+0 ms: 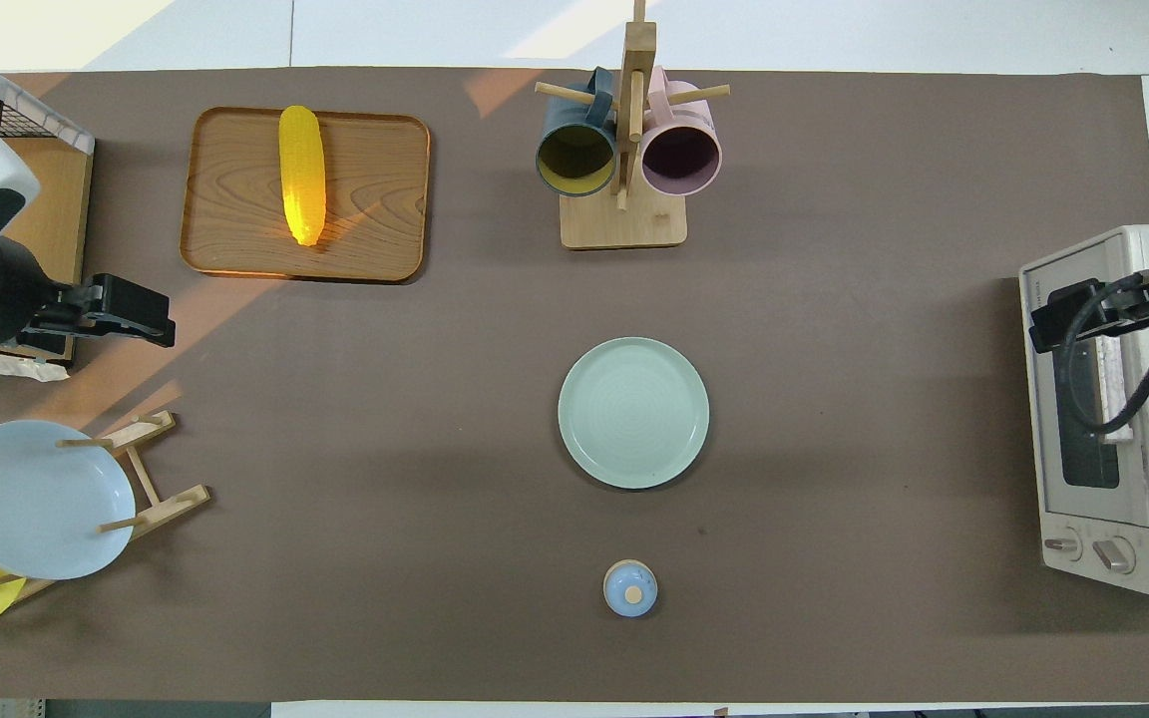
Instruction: Put corn in oven
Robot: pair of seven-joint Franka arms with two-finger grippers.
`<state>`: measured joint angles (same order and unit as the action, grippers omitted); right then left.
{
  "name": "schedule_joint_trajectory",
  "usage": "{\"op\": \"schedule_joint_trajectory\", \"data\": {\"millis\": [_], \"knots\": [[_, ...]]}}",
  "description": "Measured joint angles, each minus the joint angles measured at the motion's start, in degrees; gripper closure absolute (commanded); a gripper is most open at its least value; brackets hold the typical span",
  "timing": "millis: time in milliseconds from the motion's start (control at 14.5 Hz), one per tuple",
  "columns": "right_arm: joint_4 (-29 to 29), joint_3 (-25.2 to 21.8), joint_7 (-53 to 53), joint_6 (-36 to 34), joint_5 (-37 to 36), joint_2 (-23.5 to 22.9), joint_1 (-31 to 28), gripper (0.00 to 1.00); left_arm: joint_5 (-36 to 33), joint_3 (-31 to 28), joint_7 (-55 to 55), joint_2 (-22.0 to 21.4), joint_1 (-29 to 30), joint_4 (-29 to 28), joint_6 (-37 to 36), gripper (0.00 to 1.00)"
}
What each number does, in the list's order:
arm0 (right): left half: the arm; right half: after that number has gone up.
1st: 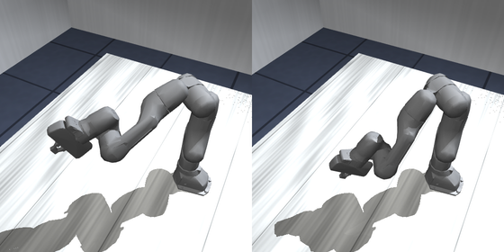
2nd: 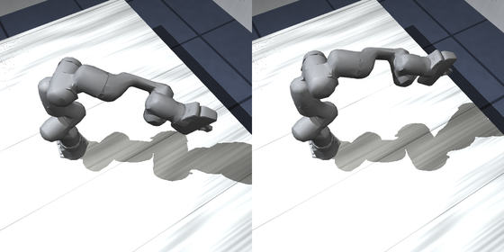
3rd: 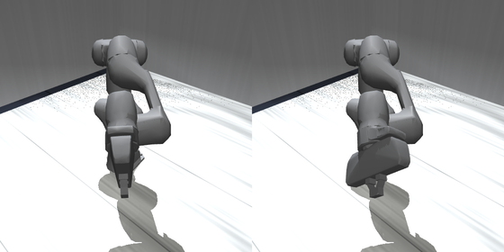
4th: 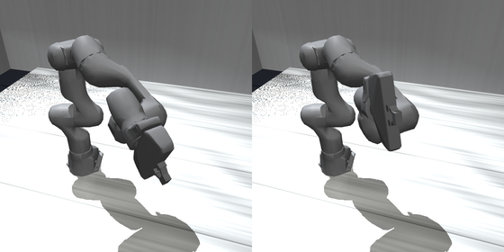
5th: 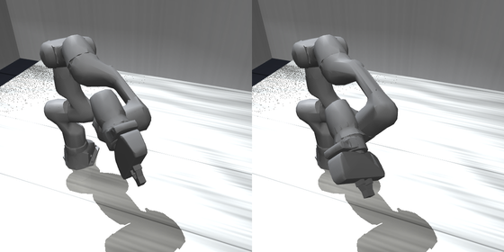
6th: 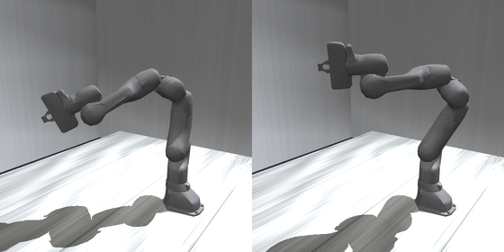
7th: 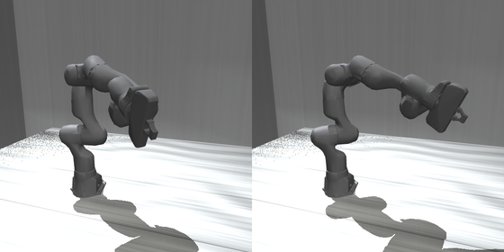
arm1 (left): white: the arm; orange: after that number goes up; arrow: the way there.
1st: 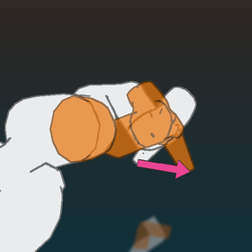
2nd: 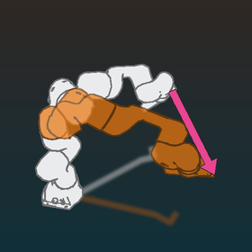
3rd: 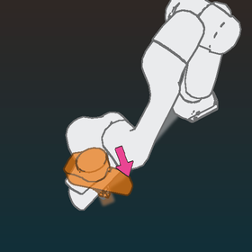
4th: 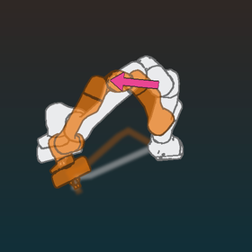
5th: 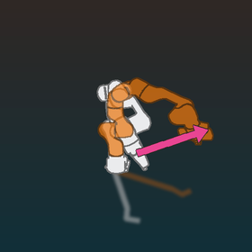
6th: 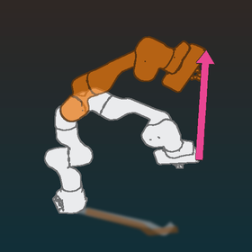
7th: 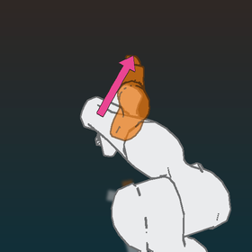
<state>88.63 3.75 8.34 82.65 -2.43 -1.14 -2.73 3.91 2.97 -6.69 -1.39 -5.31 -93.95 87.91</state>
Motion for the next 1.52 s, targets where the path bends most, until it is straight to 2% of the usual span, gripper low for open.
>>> {"op": "schedule_joint_trajectory", "data": {"millis": [207,622,829,968,1037,1175,1244,1382,1452,1521], "knots": [[0.0,0.0,0.0,0.0,0.0,0.0,0.0,0.00,0.0,0.0,0.0,0.0,0.0,0.0,0.6,0.00],[0.3,-0.1,0.0,0.0,0.0,0.0,-0.5,0.00,-0.1,0.0,0.0,1.4,0.0,-0.7,8.0,0.00],[0.6,-0.1,0.0,0.0,0.0,0.0,-0.5,0.00,-0.8,0.2,0.1,7.6,-0.4,-0.1,13.5,0.00],[1.0,-0.2,0.0,0.0,0.0,0.0,-0.7,0.00,-1.9,0.6,0.2,14.3,-0.8,2.0,17.8,0.00],[1.4,-0.3,0.1,0.4,0.0,0.1,-0.7,0.04,-2.3,0.7,0.2,17.2,-1.0,2.9,20.2,0.00],[3.1,-0.5,2.0,2.6,0.0,0.7,-0.9,0.28,-3.0,0.7,0.7,22.7,-1.2,4.3,24.8,0.00],[3.9,-0.5,2.9,3.4,0.0,1.0,-1.0,0.46,-3.2,0.7,0.9,25.8,-1.5,5.7,26.9,0.00],[5.5,-0.5,3.6,5.6,0.0,1.6,-1.0,0.76,-3.4,0.7,1.0,33.1,-2.1,11.2,29.8,0.00],[6.1,-0.5,3.6,6.4,0.0,1.9,-1.1,0.95,-3.5,0.7,1.0,36.6,-2.2,14.4,31.0,0.00],[6.7,-0.5,3.6,6.7,0.0,2.1,-1.1,1.00,-3.6,0.6,1.0,39.4,-2.2,17.0,32.3,0.00]]}}
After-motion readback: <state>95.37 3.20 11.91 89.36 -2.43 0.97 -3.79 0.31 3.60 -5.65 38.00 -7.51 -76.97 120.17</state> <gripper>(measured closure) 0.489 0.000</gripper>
